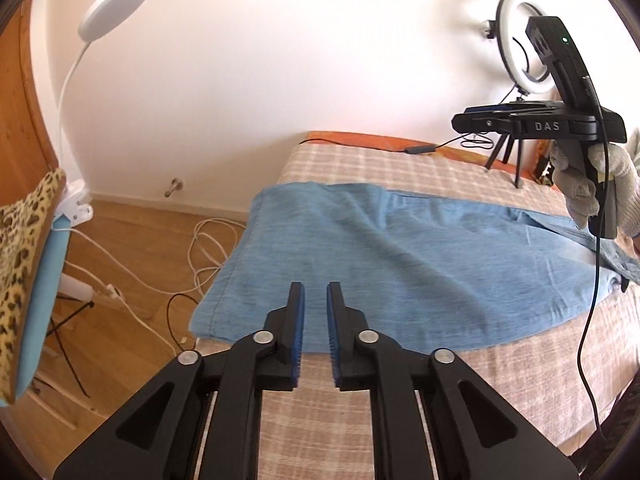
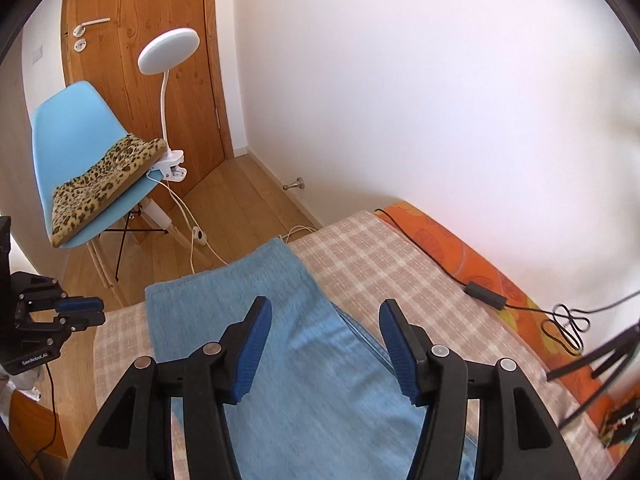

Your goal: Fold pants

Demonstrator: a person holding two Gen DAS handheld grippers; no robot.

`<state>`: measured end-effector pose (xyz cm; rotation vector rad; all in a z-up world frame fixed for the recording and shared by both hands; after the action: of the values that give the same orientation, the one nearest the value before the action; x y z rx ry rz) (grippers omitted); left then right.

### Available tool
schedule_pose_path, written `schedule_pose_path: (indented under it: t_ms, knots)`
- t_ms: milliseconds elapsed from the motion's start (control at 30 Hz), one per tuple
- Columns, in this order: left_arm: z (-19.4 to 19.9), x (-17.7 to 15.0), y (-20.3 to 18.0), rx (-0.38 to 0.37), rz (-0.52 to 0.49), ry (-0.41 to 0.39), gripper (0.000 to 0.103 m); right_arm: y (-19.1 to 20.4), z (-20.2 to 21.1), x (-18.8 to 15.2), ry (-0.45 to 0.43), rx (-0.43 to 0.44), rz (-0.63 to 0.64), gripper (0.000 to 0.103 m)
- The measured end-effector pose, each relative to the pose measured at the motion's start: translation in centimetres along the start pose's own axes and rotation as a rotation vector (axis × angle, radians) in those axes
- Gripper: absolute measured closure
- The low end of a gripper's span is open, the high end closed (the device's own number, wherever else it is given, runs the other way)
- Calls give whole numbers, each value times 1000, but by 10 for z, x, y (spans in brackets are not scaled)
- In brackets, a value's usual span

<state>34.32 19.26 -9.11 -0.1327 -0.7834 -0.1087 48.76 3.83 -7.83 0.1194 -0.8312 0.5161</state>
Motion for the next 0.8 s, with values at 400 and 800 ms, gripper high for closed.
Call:
schedule_pose_path:
  t_ms: [400, 800]
  knots:
    - [36, 12, -164, -205, -186, -69, 77, -72, 243, -145, -56, -219, -188, 41]
    - [27, -21, -297, -329, -312, -7, 75, -129, 414, -291, -60, -439, -362, 41]
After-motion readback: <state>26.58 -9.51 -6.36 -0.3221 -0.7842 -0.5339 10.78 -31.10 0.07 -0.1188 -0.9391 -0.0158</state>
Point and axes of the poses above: each gripper's, at about its wrist camera, not at the fingertips, and z roughly against the way its jaws point, y to its left, x to its top, the point moved 7 cm from there along -z, roughly the way its jaws point, and after that the axes turned 3 degrees about z, right-handed, at the moved point
